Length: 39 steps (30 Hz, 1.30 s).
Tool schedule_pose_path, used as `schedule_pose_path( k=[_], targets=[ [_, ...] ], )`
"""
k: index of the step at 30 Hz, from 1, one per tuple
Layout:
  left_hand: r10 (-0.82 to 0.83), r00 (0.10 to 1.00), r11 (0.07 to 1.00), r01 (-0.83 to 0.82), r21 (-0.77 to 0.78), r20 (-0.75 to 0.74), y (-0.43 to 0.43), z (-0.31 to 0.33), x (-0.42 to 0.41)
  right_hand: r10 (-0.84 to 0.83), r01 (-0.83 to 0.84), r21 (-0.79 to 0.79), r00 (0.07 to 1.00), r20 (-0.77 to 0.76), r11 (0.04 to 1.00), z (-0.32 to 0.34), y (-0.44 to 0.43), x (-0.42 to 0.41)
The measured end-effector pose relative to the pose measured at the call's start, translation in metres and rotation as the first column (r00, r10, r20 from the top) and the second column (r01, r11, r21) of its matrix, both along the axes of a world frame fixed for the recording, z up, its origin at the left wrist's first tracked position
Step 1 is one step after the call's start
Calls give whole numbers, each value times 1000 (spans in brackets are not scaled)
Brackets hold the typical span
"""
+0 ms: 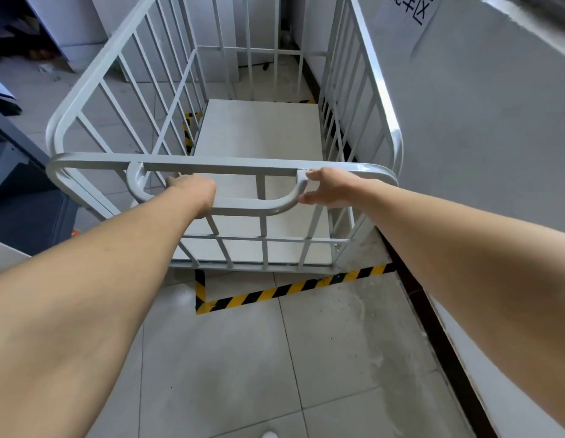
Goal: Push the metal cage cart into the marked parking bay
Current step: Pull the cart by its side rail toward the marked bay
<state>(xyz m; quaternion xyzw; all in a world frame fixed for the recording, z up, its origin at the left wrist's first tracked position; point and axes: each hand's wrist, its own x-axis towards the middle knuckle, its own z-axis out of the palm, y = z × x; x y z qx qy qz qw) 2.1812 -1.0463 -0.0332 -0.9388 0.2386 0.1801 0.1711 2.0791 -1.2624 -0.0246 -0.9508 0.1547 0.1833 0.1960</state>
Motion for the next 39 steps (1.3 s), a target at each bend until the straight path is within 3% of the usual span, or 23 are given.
schedule_pose_path(
  k=[6, 12, 23, 39],
  targets=[
    [-154, 980, 970, 174, -168, 124, -90, 9, -41, -100, 109, -66, 987, 128, 992, 9, -52, -23],
    [-212, 975, 932, 221, -286, 63, -188, 5, -81, -35, 40, -54, 995, 91, 998, 3, -125, -43],
    [-87, 992, 914, 43, -403, -92, -289, 1, -88, 26, -26, -16, 998, 48, 1000, -6, -232, -38],
    [44, 972, 921, -129, -369, -230, -324, 0, -23, 220, -222, -51, 975, -41, 974, -8, -293, 57]
  ],
)
